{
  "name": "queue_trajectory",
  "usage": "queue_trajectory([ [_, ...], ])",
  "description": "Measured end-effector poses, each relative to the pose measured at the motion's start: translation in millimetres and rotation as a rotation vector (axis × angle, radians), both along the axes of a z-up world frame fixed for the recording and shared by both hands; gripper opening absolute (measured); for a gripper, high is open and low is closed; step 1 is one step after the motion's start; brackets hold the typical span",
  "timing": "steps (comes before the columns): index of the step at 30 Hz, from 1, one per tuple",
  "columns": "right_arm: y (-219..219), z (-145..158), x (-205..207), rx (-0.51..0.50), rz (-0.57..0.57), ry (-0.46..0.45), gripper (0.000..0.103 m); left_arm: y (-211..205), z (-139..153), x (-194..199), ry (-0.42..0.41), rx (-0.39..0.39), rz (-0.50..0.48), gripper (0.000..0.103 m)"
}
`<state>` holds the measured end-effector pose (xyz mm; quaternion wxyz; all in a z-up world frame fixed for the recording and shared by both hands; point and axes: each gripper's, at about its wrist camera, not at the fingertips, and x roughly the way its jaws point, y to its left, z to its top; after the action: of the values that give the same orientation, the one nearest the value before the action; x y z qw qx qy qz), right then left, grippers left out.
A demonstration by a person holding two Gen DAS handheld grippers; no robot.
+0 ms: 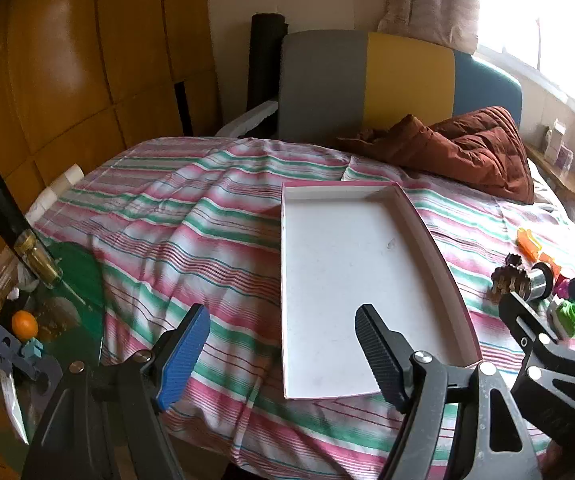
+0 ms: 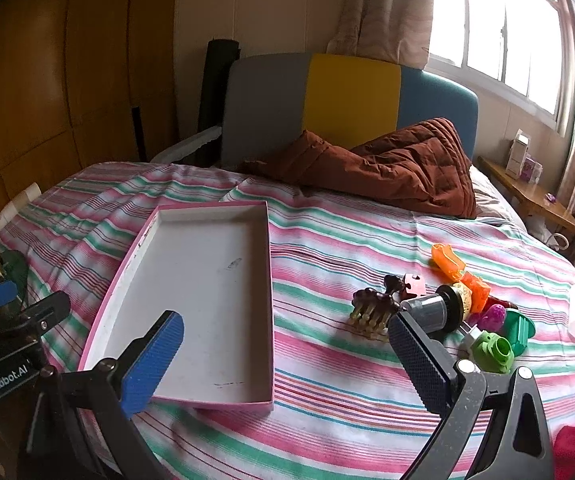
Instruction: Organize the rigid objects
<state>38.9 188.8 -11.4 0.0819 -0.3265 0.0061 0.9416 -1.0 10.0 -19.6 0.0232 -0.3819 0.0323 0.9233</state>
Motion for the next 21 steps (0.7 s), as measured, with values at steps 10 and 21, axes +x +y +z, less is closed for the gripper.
queue_trajectory([
  [10,37.6,2.5,4.6,-0.092,-0.042,-0.003,0.103,12.1,0.4,-2.4,-0.014,0.06,-0.086,0.082],
  [21,186.6,26.8,35.7,-0.247,-0.263,0.039,0.103,66.7,-2.7,-15.9,-0.095,0.137,-0.314,0.083],
])
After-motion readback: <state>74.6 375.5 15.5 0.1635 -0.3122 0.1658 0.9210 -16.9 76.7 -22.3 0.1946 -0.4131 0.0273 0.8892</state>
